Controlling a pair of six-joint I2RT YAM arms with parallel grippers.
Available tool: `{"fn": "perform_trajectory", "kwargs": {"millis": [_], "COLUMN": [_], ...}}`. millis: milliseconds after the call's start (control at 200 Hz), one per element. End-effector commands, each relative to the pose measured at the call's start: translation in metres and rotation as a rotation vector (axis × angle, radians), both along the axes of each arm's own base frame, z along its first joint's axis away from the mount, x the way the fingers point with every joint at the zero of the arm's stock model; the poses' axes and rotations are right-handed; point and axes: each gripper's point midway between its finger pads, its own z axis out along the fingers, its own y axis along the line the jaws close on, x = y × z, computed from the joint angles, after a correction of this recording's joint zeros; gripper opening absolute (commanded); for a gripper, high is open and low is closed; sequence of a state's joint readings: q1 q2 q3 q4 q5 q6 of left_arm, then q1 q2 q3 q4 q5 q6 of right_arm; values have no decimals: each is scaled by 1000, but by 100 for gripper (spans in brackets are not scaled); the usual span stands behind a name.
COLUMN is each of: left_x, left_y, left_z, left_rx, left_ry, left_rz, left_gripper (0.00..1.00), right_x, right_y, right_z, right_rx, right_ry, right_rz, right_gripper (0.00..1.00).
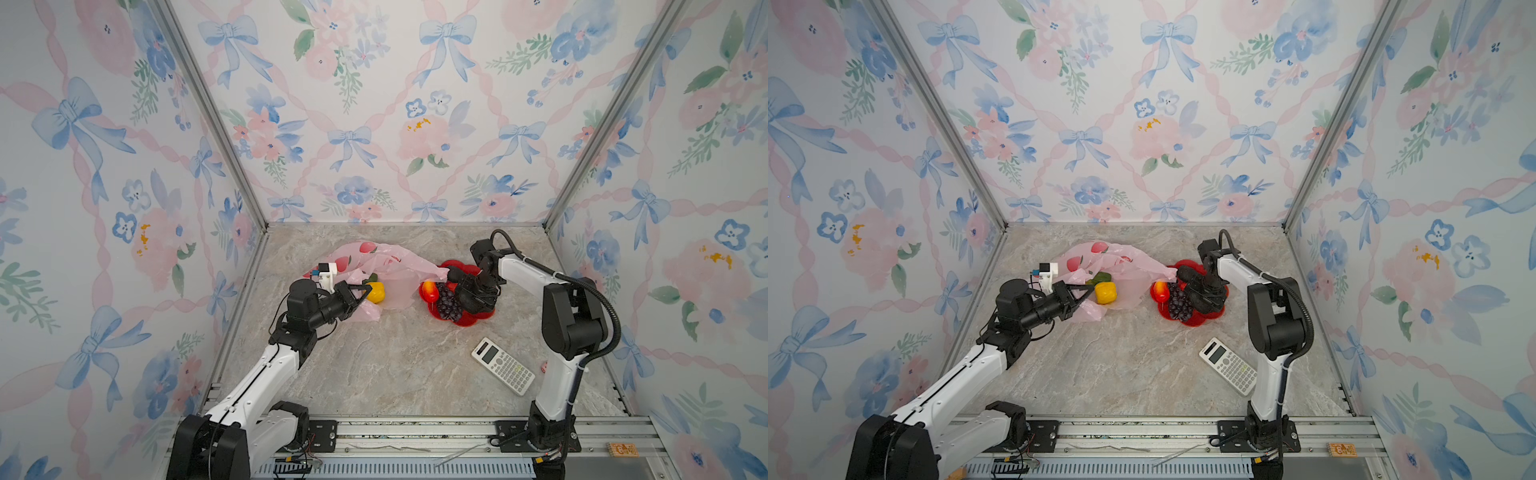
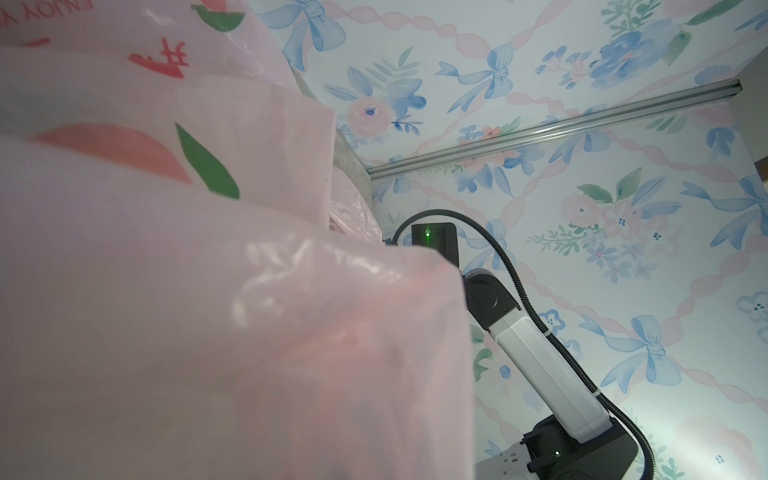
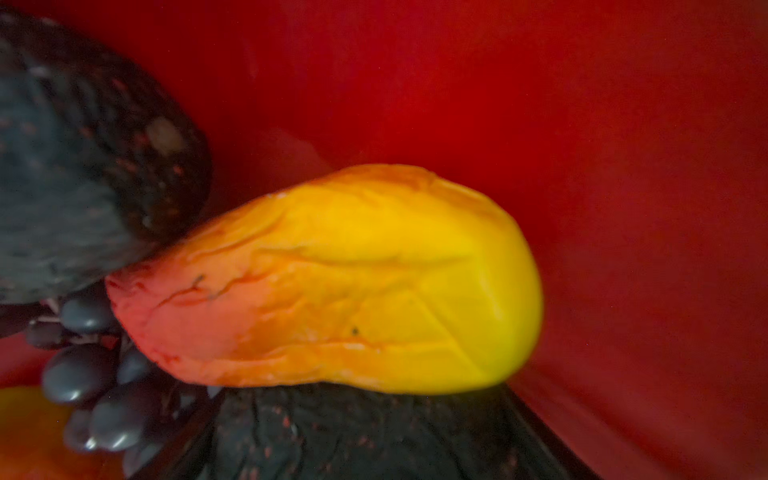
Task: Place the fruits into the plastic bag
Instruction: 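Lower the right gripper into the red bowl and grasp a dark avocado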
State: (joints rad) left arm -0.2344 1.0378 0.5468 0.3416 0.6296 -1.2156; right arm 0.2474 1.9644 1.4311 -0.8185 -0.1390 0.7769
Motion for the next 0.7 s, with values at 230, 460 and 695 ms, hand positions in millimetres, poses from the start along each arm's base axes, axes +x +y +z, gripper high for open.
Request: {"fn": "perform_trajectory", "kwargs": {"millis": [230, 460, 695], "left_x": [-2, -3, -4], "left_y": [3, 3, 3], "left_z": [5, 8, 9], "left_rx": [0, -3, -6], "left_ry": [-22, -28, -32], "left_rz": [1, 2, -1], "left_gripper": [0, 0, 0], "right_x": [-11, -10, -4], "right_y": [-19, -26, -6], "right_z": [43, 98, 168], "right_rx": [-8, 40, 187], "right_ry": [-61, -169, -340], "right_rz": [0, -2, 21], "right_gripper": [74, 74, 73]}}
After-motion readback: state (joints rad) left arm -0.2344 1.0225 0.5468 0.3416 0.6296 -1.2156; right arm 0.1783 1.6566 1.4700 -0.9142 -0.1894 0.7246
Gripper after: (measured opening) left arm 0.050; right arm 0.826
